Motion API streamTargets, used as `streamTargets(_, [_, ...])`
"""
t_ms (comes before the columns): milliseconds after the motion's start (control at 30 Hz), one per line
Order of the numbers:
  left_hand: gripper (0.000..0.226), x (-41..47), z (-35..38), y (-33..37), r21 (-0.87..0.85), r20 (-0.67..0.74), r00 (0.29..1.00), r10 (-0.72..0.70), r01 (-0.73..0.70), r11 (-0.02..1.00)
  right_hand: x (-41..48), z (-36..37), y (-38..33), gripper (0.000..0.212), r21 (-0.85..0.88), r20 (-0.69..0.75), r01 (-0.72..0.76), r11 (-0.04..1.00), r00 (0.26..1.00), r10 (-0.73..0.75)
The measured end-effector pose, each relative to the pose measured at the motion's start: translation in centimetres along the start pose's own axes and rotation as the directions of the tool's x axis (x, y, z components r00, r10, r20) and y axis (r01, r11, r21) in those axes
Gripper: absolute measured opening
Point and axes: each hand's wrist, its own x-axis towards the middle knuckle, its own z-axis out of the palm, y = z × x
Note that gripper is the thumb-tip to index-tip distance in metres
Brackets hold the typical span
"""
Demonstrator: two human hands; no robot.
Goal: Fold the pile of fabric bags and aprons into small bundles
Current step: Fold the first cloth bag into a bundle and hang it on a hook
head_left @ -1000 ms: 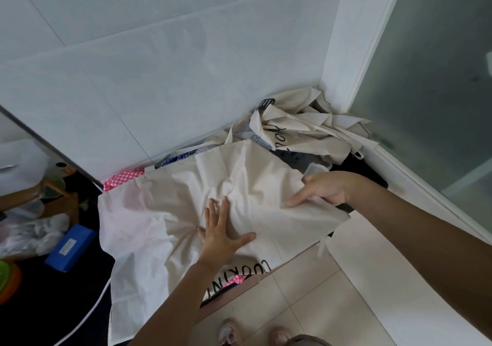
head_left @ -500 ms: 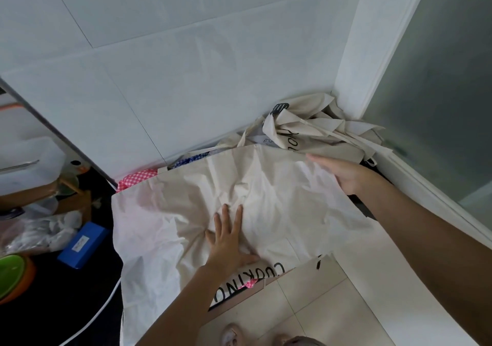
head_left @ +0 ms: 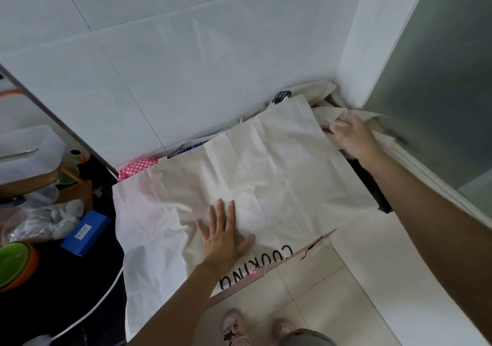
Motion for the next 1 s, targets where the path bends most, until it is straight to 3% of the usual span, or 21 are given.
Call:
streamTargets(100, [0.104,0.1,0.1,0.0,0.01,0.004,1.0,-0.012,0.011,1.0,-5.1,0.7,3.9,0.019,0.15,-0.13,0.021,0.988,0.992,-0.001])
streamTargets(200, [0.102,0.0,0.2,0.2,0.003,-0.017,1.0,-0.019,0.019,1.0,-9.9,1.1,6.1,0.039,0.37,-0.263,-0.099,0.924,0.943,0.206])
streamTargets(300, [0.097,-0.5,0.4,0.4,-0.023,-0.051,0.998,-0.025,0.024,0.999,-14.2,2.2,7.5,0.057,0.57,-0.319,-0.251,0.782,0.809,0.493])
streamTargets(367, [0.096,-0.9,0.7,0.6,-0.026,-0.069,0.997,-0.03,0.028,0.999,-16.5,3.1,8.5,0.065,0.654,-0.231,-0.328,0.682,0.772,0.592])
streamTargets(433, [0.098,-1.5,1.0,0.8,-0.023,-0.066,0.997,-0.033,0.031,0.999,-17.7,3.9,9.0,0.054,0.769,-0.024,-0.388,0.508,0.777,0.629])
streamTargets(533, [0.115,-2.2,1.6,0.7,0.023,-0.014,1.0,-0.02,0.02,1.0,-18.6,4.5,9.2,0.037,0.853,0.279,-0.48,0.205,0.75,0.599])
streamTargets(567, [0.12,-2.4,1.7,0.6,0.038,0.008,1.0,-0.013,0.013,0.999,-18.5,4.7,9.2,0.037,0.854,0.334,-0.496,0.155,0.753,0.567])
streamTargets(633, [0.124,-2.9,2.0,0.5,0.044,0.039,0.999,-0.013,0.011,0.999,-18.2,4.7,9.6,0.029,0.822,0.366,-0.536,0.193,0.757,0.542])
streamTargets(700, [0.125,-3.2,2.0,0.4,0.014,0.047,0.999,-0.028,0.027,1.0,-17.8,4.5,9.9,0.017,0.723,0.338,-0.591,0.357,0.754,0.563])
streamTargets(767, [0.124,-3.3,1.7,0.5,-0.031,0.047,0.998,-0.034,0.035,0.999,-17.5,4.1,9.8,0.017,0.644,0.344,-0.633,0.429,0.741,0.577])
streamTargets(833, [0.12,-3.3,1.3,0.8,-0.077,0.036,0.999,-0.038,0.041,0.996,-17.3,3.9,9.7,0.017,0.638,0.43,-0.673,0.375,0.715,0.551])
streamTargets(900, [0.116,-3.2,1.0,1.3,-0.107,0.013,0.998,-0.069,0.07,0.992,-17.4,4.0,9.7,0.016,0.674,0.521,-0.695,0.251,0.688,0.505])
streamTargets(1000, [0.118,-2.9,0.9,2.0,-0.072,0.002,0.993,-0.117,0.117,0.991,-18.0,4.3,9.8,0.03,0.698,0.517,-0.672,0.249,0.713,0.475])
